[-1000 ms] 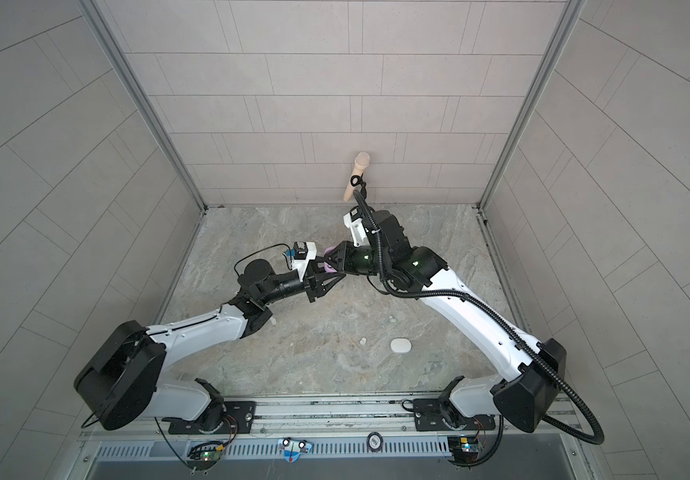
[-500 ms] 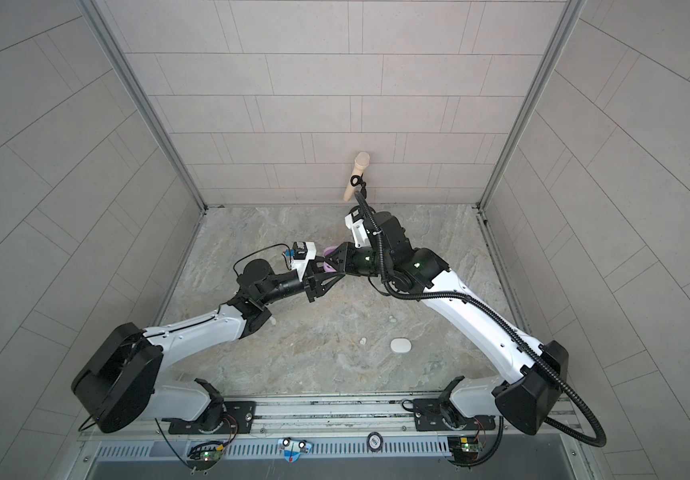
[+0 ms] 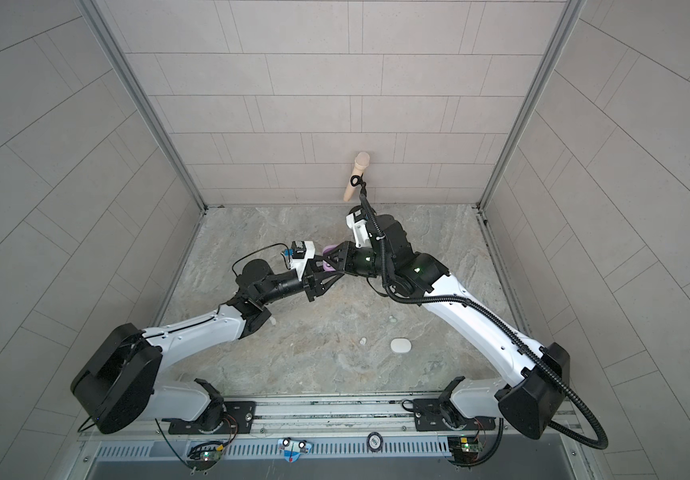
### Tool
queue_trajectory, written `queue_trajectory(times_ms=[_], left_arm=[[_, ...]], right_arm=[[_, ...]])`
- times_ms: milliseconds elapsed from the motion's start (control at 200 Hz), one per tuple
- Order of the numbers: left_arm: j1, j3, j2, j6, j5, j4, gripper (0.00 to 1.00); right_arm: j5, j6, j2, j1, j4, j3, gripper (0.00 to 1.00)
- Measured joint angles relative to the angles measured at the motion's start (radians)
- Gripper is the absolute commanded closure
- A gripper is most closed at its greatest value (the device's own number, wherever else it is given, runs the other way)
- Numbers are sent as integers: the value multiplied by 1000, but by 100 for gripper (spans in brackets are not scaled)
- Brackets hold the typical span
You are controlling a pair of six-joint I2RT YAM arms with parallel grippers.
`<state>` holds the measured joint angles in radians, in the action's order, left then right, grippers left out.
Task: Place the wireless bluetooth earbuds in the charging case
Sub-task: 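Press the pink earbud into the empty case slot with the right gripper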
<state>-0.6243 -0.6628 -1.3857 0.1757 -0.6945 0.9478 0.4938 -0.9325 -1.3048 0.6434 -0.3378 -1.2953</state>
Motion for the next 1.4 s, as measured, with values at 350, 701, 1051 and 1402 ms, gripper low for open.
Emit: queue_trajectory(times_ms=[350,701,1051,1402], left_arm=[[0,0,2,17,0,16,78],[0,0,10,18,-3,24,79],[3,0,10,17,-4,21,79],[7,0,11,14,-11,23,78]], right_arm=[[0,-11,16,0,24,20,77],[-2,-10,26,0,28,20,67],[-12,-2,40,0,-11,10,63],[-11,8,42,21,-60,-20,61]])
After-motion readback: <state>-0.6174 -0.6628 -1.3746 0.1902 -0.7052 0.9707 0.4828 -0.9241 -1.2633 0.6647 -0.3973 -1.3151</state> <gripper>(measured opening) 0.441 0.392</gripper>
